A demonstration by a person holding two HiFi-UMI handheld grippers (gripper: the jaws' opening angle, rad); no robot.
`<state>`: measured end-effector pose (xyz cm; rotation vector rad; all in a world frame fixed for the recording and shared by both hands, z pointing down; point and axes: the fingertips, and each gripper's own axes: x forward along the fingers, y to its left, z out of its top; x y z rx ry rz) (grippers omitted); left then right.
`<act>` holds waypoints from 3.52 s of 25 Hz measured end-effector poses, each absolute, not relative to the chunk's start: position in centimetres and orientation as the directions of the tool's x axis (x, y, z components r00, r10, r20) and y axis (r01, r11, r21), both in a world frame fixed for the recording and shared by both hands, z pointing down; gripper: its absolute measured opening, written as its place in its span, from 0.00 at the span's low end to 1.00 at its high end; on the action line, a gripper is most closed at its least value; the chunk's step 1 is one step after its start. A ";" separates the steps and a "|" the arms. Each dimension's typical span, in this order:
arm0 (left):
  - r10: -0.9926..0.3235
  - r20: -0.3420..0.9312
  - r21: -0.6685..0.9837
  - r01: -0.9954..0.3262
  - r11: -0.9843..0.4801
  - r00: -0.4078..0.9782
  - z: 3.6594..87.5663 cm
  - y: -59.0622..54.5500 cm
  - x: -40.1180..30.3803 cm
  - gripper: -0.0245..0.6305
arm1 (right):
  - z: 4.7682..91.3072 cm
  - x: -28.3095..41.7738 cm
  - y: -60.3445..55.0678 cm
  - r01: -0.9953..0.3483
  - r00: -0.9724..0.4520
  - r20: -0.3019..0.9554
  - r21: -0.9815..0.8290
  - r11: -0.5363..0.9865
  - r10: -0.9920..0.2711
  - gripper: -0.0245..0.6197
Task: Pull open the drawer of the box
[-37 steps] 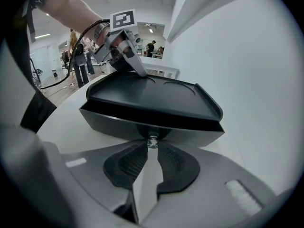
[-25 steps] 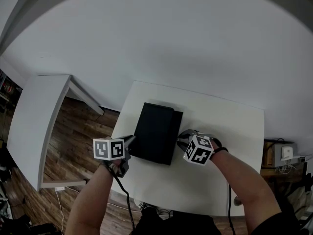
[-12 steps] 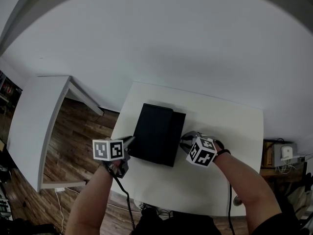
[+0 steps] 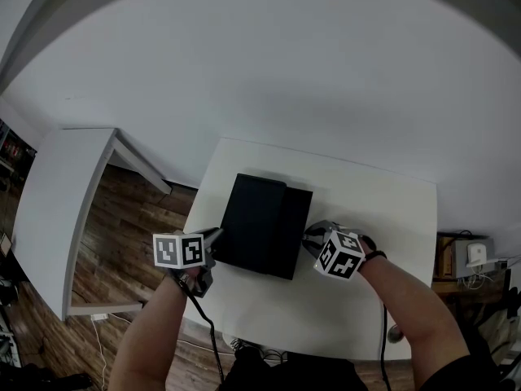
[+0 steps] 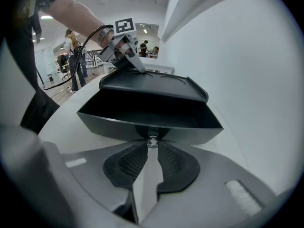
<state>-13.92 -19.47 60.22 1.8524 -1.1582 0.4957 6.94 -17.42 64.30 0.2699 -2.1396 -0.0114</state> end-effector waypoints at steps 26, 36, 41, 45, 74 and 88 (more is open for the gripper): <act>-0.518 0.698 0.472 -0.862 -0.185 0.494 60.2 -19.4 -13.9 0.13 | 64.4 9.9 -16.9 -0.214 -0.518 0.829 0.113 0.970 -0.211 0.15; -0.526 0.692 0.479 -0.860 -0.178 0.494 60.3 -19.4 -14.1 0.14 | 64.5 11.1 -16.7 -0.230 -0.509 0.833 0.112 0.967 -0.218 0.15; -0.526 0.691 0.481 -0.859 -0.176 0.495 60.2 -19.4 -14.0 0.14 | 64.3 11.7 -16.7 -0.240 -0.513 0.829 0.111 0.964 -0.223 0.15; -0.524 0.693 0.480 -0.859 -0.177 0.495 60.4 -19.4 -14.1 0.14 | 64.3 11.6 -16.6 -0.239 -0.514 0.828 0.113 0.965 -0.224 0.15; -0.524 0.701 0.463 -0.867 -0.182 0.484 60.3 -19.5 -14.0 0.14 | 65.0 11.5 -16.7 -0.288 -0.537 0.814 0.070 0.955 -0.222 0.15; -0.632 0.599 0.480 -0.852 -0.208 0.492 58.9 -19.5 -15.1 0.13 | 62.8 14.2 -15.7 -0.431 -0.551 0.780 0.039 0.902 -0.297 0.15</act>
